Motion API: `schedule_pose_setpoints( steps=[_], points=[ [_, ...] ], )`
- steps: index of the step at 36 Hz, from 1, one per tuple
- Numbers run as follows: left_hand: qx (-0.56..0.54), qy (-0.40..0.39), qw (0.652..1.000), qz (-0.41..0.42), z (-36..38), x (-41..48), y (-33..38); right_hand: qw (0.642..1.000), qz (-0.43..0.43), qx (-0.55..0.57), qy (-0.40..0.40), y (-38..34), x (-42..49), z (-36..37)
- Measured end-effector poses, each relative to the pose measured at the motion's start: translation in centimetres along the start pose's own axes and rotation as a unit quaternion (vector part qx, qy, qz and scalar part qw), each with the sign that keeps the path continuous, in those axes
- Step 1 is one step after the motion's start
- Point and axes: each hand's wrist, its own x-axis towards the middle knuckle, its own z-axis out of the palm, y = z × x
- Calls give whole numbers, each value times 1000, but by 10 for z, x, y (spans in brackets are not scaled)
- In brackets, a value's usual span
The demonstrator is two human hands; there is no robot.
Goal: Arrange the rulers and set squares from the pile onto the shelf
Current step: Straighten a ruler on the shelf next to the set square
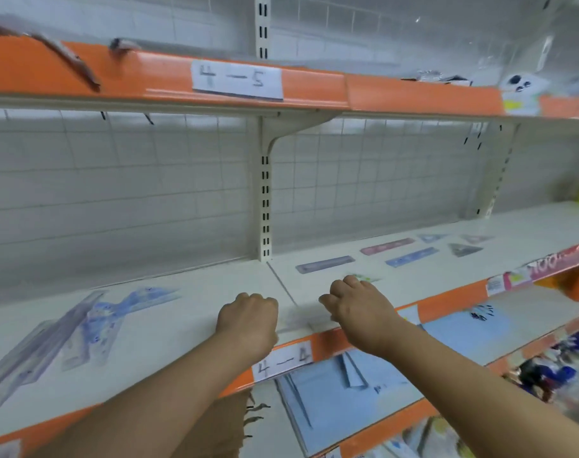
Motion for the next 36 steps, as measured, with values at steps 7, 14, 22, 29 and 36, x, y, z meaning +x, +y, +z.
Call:
schedule_pose_setpoints(
  steps=[7,14,22,29,36],
  points=[
    [12,-13,1000,-21,4,11,72,999,-9,17,-27,72,-41,16],
    [27,-25,999,-30,3,22,102,996,19,78,-33,111,-58,36],
    [30,-17,999,-36,5,61,95,999,-7,43,-22,123,-24,56],
    [20,-13,999,-21,11,98,83,998,3,65,-18,135,7,66],
    [11,-28,999,-21,15,119,71,996,8,88,-22,131,32,77]
  ],
)
